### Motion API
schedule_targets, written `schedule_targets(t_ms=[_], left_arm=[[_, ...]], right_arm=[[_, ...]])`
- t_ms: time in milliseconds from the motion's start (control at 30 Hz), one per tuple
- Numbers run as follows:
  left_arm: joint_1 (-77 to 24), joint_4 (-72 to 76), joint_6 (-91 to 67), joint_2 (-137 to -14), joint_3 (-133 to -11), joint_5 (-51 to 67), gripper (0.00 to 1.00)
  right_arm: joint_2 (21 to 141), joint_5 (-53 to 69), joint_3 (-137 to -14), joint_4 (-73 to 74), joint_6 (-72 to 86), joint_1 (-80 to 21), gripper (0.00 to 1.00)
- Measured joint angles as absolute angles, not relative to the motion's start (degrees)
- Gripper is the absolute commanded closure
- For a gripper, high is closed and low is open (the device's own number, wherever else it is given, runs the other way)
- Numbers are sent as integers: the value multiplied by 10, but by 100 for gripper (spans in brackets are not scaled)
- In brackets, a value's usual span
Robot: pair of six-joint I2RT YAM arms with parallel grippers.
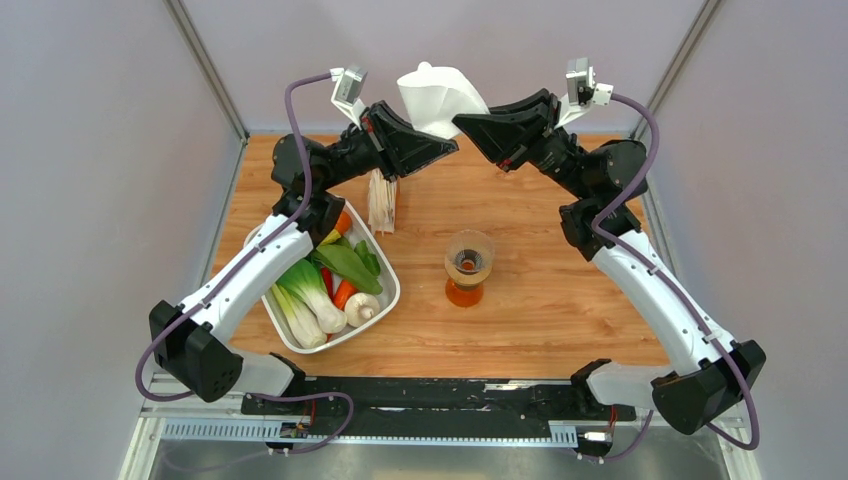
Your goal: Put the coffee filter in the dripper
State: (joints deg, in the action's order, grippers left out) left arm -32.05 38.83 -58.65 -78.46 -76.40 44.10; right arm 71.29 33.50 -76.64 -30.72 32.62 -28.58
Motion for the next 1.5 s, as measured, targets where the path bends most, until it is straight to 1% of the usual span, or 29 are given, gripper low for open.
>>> schedule_targets(t_ms=[33, 67, 100, 133, 200, 333, 667, 733, 800, 833, 867, 900, 933, 967, 1000, 1067, 1167, 1233, 1267, 1300, 1333, 1400, 1433, 1500], left_arm=[[-321, 389, -587, -785, -764, 442, 85], [-320, 390, -587, -785, -764, 444, 72], [-320, 391, -586, -785, -764, 446, 65], [-319, 392, -584, -785, -764, 447, 55], [-315, 393, -583, -784, -763, 449, 48], [-299, 395, -583, -782, -761, 451, 45], [-271, 404, -576, -781, -775, 452, 44], [-271, 410, -574, -781, -785, 452, 47], [-271, 418, -572, -781, -796, 450, 54], [-270, 420, -572, -781, -801, 449, 61], [-268, 422, -571, -781, -805, 448, 71], [-267, 423, -571, -781, -809, 447, 76], [-265, 423, -573, -781, -812, 445, 86], [-261, 425, -573, -781, -814, 444, 90], [-259, 426, -575, -781, -815, 443, 97], [-254, 427, -578, -781, -816, 441, 100], [-253, 425, -580, -781, -816, 438, 99], [-252, 425, -583, -781, -816, 438, 85], [-252, 425, -584, -781, -816, 439, 73], [-251, 425, -587, -781, -816, 440, 67], [-250, 427, -588, -781, -816, 438, 66], [-246, 427, -594, -781, -818, 435, 77], [-243, 427, -597, -781, -819, 434, 90], [-242, 427, -600, -781, -819, 432, 99]], right_arm=[[714, 335, -766, -307, 326, -286, 99], [714, 335, -766, -308, 327, -286, 100], [714, 335, -766, -308, 328, -286, 100], [714, 335, -766, -308, 327, -286, 100], [714, 336, -766, -308, 327, -286, 100], [714, 342, -766, -308, 328, -284, 100], [714, 371, -766, -312, 341, -283, 100], [714, 374, -766, -312, 346, -283, 100], [714, 376, -766, -312, 351, -283, 100], [714, 376, -766, -311, 353, -283, 100], [714, 376, -766, -311, 355, -283, 100], [714, 376, -766, -311, 356, -283, 100], [714, 376, -766, -311, 358, -282, 100], [714, 375, -766, -311, 359, -281, 100], [714, 375, -766, -310, 360, -281, 100], [714, 374, -766, -310, 364, -279, 100], [713, 374, -766, -309, 365, -277, 100], [712, 374, -766, -309, 366, -277, 100], [712, 375, -766, -308, 366, -277, 100], [712, 375, -766, -307, 366, -277, 100], [711, 375, -766, -307, 366, -276, 100], [709, 375, -766, -307, 366, -272, 100], [708, 375, -766, -307, 366, -271, 100], [707, 376, -766, -307, 366, -269, 100]])
